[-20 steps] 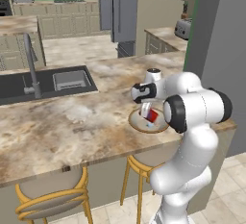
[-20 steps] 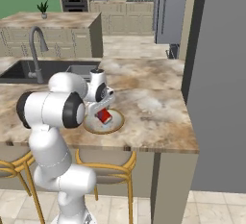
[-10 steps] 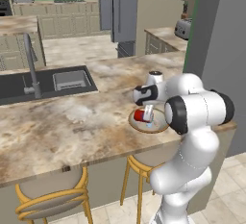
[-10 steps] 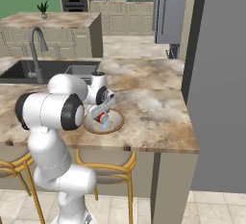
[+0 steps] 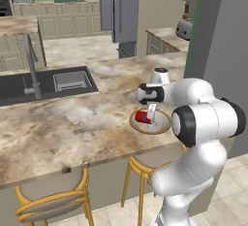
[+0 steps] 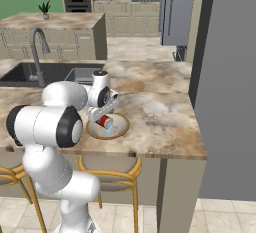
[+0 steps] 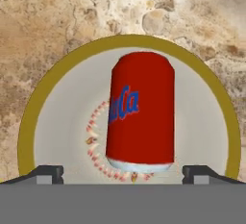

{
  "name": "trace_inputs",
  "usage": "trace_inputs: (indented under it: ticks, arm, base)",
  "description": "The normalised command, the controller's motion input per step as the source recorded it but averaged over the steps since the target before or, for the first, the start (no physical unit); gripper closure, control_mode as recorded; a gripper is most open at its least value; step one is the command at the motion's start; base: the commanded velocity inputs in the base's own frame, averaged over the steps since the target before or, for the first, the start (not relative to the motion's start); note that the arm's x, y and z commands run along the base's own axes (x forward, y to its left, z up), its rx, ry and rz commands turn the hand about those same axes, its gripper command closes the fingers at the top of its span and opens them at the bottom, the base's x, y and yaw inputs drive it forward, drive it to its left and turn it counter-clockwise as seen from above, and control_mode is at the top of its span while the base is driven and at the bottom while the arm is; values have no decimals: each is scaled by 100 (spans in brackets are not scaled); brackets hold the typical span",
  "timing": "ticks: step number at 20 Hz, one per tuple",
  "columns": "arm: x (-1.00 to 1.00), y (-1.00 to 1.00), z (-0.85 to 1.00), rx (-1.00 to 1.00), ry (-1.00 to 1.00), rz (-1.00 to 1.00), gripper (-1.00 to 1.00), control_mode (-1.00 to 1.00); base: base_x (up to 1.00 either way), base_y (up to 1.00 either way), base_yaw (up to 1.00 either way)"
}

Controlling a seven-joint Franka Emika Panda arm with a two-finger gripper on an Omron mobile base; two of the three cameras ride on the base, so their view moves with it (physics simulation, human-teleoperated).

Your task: Open the fridge, grab two sodas, and place both sodas inside the bowl with ice on the dining counter.

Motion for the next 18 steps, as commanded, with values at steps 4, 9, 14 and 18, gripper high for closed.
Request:
trace_inputs:
  ticks: [4, 9, 14, 18]
  arm:
    - [-40, -9, 38, 0, -10, 0, -100, -100]
    - [-61, -2, 42, 1, -12, 0, -100, -100]
    - [-93, 2, 44, 4, -13, -7, -100, -100]
    - [-100, 14, 43, 7, -12, -11, -100, -100]
  base:
    - [0, 0, 0]
    - [0, 0, 0]
    - [0, 0, 0]
    - [0, 0, 0]
